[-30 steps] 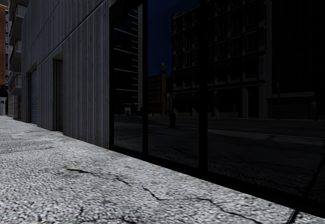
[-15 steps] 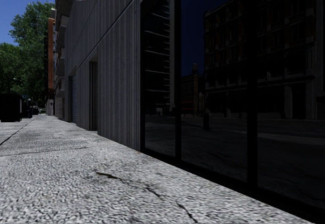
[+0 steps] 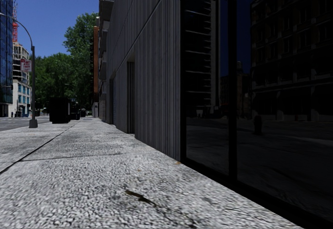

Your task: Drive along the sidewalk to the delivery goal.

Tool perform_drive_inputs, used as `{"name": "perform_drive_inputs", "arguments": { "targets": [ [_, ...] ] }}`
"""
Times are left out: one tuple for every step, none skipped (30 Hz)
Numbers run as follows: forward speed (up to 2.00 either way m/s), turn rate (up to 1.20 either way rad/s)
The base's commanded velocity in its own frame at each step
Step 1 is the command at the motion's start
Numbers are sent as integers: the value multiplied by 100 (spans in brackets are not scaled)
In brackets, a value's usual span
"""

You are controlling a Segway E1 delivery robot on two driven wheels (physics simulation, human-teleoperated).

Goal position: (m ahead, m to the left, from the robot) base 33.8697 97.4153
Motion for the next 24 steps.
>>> {"name": "perform_drive_inputs", "arguments": {
  "targets": [
    [123,51],
    [123,51],
    [200,51],
    [200,51],
    [200,51],
    [200,51],
    [200,51],
    [200,51],
    [200,51],
    [200,51],
    [200,51],
    [200,51],
    [200,51],
    [200,51],
    [200,51],
    [200,51],
    [200,51],
    [200,51],
    [200,51],
    [200,51],
    [200,51],
    [200,51],
    [200,51],
    [200,51]
  ]
}}
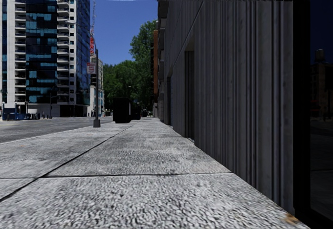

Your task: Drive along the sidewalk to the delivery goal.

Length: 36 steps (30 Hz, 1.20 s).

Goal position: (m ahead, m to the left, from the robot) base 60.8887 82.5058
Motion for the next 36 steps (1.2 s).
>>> {"name": "perform_drive_inputs", "arguments": {
  "targets": [
    [200,51],
    [200,51],
    [200,51],
    [200,51],
    [200,51],
    [200,51],
    [200,51],
    [200,45],
    [200,0],
    [200,0],
    [200,0],
    [200,0],
    [200,0],
    [200,0],
    [200,0],
    [200,0],
    [200,0],
    [200,0],
    [200,0],
    [200,0],
    [200,0],
    [200,0],
    [200,0],
    [200,0],
    [200,0],
    [200,0],
    [200,0],
    [200,0],
    [200,0],
    [200,0],
    [200,0],
    [200,0],
    [200,0],
    [200,0],
    [200,0],
    [200,0]
  ]
}}
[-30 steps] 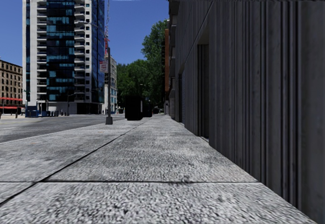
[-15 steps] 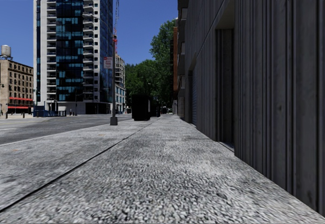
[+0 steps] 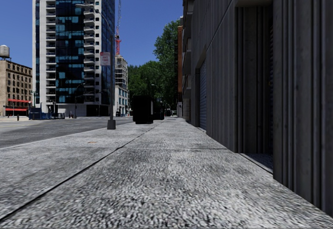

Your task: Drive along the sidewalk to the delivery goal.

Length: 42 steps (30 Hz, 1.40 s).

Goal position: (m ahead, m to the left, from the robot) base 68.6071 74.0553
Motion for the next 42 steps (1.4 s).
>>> {"name": "perform_drive_inputs", "arguments": {
  "targets": [
    [200,0],
    [200,0],
    [200,0],
    [200,0],
    [200,0],
    [200,0],
    [200,0],
    [200,0],
    [200,0],
    [200,0],
    [200,0],
    [200,0],
    [200,0],
    [200,0],
    [200,0],
    [199,0],
    [198,0],
    [198,0],
    [198,0],
    [198,0],
    [197,0],
    [197,0],
    [197,0],
    [197,0],
    [197,0],
    [197,0],
    [197,0],
    [197,0],
    [197,0],
    [197,0],
    [197,0],
    [197,0],
    [197,0],
    [197,0],
    [197,0],
    [197,0],
    [197,0],
    [197,0],
    [197,0],
    [197,0],
    [197,0],
    [197,0]
  ]
}}
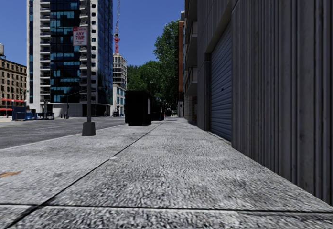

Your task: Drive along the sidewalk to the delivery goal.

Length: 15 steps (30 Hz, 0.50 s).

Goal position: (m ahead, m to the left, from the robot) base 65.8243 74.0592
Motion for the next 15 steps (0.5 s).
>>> {"name": "perform_drive_inputs", "arguments": {
  "targets": [
    [197,0],
    [197,0],
    [197,0],
    [197,0],
    [197,0],
    [197,0],
    [197,0],
    [197,0],
    [197,0],
    [197,0],
    [197,0],
    [197,0],
    [197,0],
    [197,0],
    [197,0]
  ]
}}
